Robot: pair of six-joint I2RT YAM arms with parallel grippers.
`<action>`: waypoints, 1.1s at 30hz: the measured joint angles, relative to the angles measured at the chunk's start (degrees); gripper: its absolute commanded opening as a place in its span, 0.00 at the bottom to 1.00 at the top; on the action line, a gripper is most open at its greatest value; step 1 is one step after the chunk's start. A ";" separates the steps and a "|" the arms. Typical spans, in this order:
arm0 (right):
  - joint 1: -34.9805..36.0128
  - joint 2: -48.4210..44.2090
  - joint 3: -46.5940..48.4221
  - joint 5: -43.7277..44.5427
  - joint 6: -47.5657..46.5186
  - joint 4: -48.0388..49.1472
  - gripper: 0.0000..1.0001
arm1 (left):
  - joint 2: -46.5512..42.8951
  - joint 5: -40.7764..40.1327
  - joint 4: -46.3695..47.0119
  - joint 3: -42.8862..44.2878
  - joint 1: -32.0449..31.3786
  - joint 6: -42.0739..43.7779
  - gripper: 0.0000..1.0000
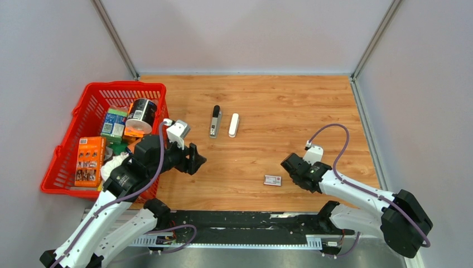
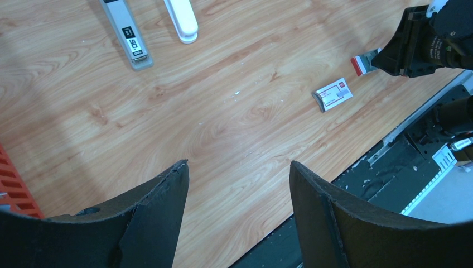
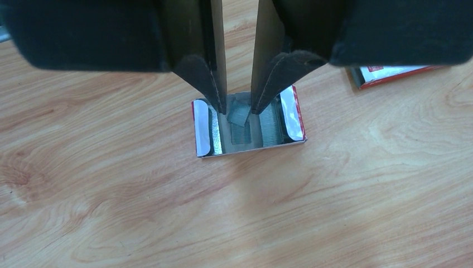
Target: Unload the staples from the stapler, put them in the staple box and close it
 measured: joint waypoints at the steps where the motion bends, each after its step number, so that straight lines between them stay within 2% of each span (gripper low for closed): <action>1: 0.00 -0.02 0.00 0.02 0.00 -0.02 0.27 | 0.00 0.00 0.00 0.00 0.00 0.00 0.74; 6: 0.00 -0.44 0.00 0.50 0.00 -0.52 0.29 | 0.00 0.02 0.00 0.00 0.00 0.00 0.74; 17: -0.92 -5.75 2.40 4.22 0.02 -5.29 0.41 | 1.81 2.38 0.46 -0.02 -0.02 -0.35 0.74; 33: -5.20 -10.12 2.67 6.25 1.68 -7.26 0.31 | 13.35 5.99 9.09 -6.36 -0.07 -9.42 0.68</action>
